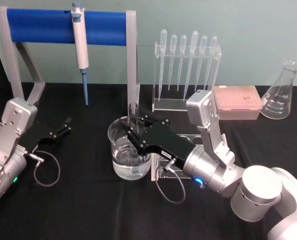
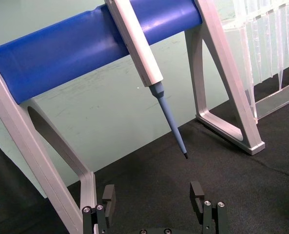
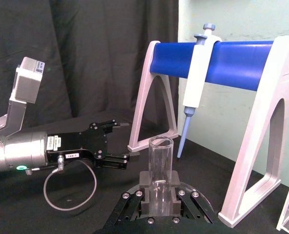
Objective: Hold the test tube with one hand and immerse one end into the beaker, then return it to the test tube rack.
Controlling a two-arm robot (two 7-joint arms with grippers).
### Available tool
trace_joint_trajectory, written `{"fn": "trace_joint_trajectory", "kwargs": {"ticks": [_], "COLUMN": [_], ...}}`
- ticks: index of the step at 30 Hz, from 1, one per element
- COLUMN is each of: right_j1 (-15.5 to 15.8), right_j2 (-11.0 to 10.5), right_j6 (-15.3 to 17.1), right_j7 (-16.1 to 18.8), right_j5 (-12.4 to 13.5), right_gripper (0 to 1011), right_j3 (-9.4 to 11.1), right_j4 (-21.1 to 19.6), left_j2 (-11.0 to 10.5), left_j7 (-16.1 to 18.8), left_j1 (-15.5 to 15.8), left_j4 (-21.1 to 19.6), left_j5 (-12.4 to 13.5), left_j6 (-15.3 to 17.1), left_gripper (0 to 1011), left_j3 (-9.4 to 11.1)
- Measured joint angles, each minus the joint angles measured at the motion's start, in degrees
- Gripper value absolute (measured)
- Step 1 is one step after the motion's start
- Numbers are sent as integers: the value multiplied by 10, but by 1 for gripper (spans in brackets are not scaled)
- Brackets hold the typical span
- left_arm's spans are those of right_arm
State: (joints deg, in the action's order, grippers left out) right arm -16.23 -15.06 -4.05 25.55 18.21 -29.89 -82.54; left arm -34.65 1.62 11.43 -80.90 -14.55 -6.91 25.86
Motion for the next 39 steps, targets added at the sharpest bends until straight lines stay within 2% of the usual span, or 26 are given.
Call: {"fn": "trace_joint_trajectory", "kwargs": {"ticks": [39], "right_j1": [0], "right_j2": [0], "right_j6": [0], "right_j7": [0], "right_j5": [0], "right_gripper": [227], "right_j3": [0], "right_j4": [0], "left_j2": [0], "left_j7": [0], "left_j1": [0], "left_j4": [0], "left_j5": [0], "left_j6": [0], "left_gripper": [1000], "left_j3": [0]}}
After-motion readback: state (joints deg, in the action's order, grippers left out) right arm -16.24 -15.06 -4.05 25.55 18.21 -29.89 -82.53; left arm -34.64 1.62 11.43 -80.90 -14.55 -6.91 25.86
